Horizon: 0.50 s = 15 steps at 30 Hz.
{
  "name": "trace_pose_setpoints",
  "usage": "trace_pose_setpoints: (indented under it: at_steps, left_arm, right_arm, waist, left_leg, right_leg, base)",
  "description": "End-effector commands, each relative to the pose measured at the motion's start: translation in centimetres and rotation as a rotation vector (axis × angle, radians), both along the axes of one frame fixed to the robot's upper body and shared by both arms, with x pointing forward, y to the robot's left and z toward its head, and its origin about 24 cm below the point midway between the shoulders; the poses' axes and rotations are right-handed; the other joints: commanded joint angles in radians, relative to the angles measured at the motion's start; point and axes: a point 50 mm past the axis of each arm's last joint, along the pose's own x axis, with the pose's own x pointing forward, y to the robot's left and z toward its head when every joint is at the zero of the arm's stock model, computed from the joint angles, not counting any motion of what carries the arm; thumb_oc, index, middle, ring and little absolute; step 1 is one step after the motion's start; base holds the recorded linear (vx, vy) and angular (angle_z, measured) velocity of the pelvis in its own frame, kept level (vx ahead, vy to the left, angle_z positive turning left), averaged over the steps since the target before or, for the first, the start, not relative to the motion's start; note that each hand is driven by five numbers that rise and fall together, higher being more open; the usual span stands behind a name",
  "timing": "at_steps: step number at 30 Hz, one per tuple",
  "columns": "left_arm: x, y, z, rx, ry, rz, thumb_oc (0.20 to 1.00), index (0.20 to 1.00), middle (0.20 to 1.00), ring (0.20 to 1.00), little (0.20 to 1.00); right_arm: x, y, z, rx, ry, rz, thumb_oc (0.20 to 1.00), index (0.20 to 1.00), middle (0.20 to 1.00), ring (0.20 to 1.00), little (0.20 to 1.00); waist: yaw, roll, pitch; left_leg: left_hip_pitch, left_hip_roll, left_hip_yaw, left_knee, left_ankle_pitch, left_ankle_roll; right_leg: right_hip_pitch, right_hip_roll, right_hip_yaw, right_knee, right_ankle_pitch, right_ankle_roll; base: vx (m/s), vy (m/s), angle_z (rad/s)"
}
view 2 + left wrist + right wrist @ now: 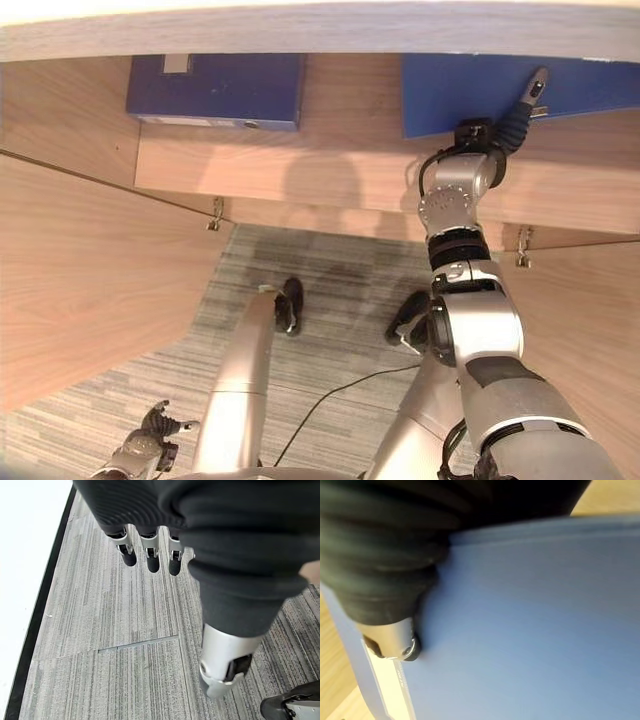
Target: Put the empty folder in the office cabinet
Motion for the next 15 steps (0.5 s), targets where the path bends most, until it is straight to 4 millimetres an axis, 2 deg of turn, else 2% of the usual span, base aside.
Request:
trace_pose_setpoints:
  at_steps: [1,5,6,7,13,15]
  left_arm:
    - [-0.6,3.0,0.8,0.104,0.046,0.008,1.0,1.0,1.0,1.0,1.0]
    - [-0.7,3.1,0.8,0.11,0.054,0.001,1.0,1.0,1.0,1.0,1.0]
    - [-0.7,3.2,0.8,0.115,0.054,0.0,1.0,1.0,1.0,1.0,1.0]
    - [-0.6,3.2,0.9,0.116,0.054,0.0,1.0,1.0,1.0,1.0,1.0]
    - [-0.2,3.2,1.0,0.116,0.039,-0.001,1.0,1.0,1.0,1.0,1.0]
    - [0.4,2.9,1.1,0.11,0.019,0.0,1.0,1.0,1.0,1.0,1.0]
  right_arm:
    - [-0.2,0.1,3.2,0.007,-0.099,-0.005,0.2,0.2,0.2,0.2,0.2]
    - [-0.4,0.2,4.1,0.018,-0.142,-0.009,0.2,0.2,0.2,0.2,0.2]
    - [-0.4,0.3,4.2,0.018,-0.15,-0.008,0.52,0.52,0.52,0.52,0.52]
    - [-0.4,0.4,4.3,0.018,-0.157,-0.002,1.0,1.0,1.0,1.0,1.0]
    - [-0.5,1.2,4.3,0.038,-0.214,0.028,1.0,1.0,1.0,1.0,1.0]
    - [-0.5,2.5,3.8,0.05,-0.227,0.057,1.0,1.0,1.0,1.0,1.0]
  waist:
    - [0.024,0.027,0.053]
    - [0.024,0.025,0.052]
    - [0.024,0.024,0.052]
    - [0.023,0.024,0.053]
    - [0.019,0.021,0.055]
    - [0.015,0.019,0.06]
  left_leg:
    - [-0.027,-0.016,-0.018,-0.01,-0.022,0.019]
    - [-0.042,-0.01,-0.022,0.005,-0.026,0.016]
    - [-0.046,-0.009,-0.022,0.009,-0.027,0.016]
    - [-0.049,-0.01,-0.023,0.015,-0.028,0.017]
    - [-0.059,-0.007,-0.022,0.025,-0.033,0.017]
    - [-0.063,-0.002,-0.023,0.023,-0.033,0.018]
  right_leg:
    - [0.025,-0.017,0.097,0.072,-0.071,0.044]
    - [0.011,-0.016,0.1,0.083,-0.072,0.046]
    - [0.009,-0.015,0.101,0.085,-0.072,0.047]
    - [0.004,-0.014,0.103,0.09,-0.072,0.047]
    - [-0.008,-0.014,0.105,0.101,-0.073,0.048]
    - [-0.012,-0.011,0.105,0.098,-0.071,0.046]
  base:
    - [0.0,0.0,0.0]
    - [0.0,0.0,0.0]
    - [0.0,0.0,0.0]
    - [0.0,0.0,0.0]
    - [0.0,0.0,0.0]
    - [0.0,0.0,0.0]
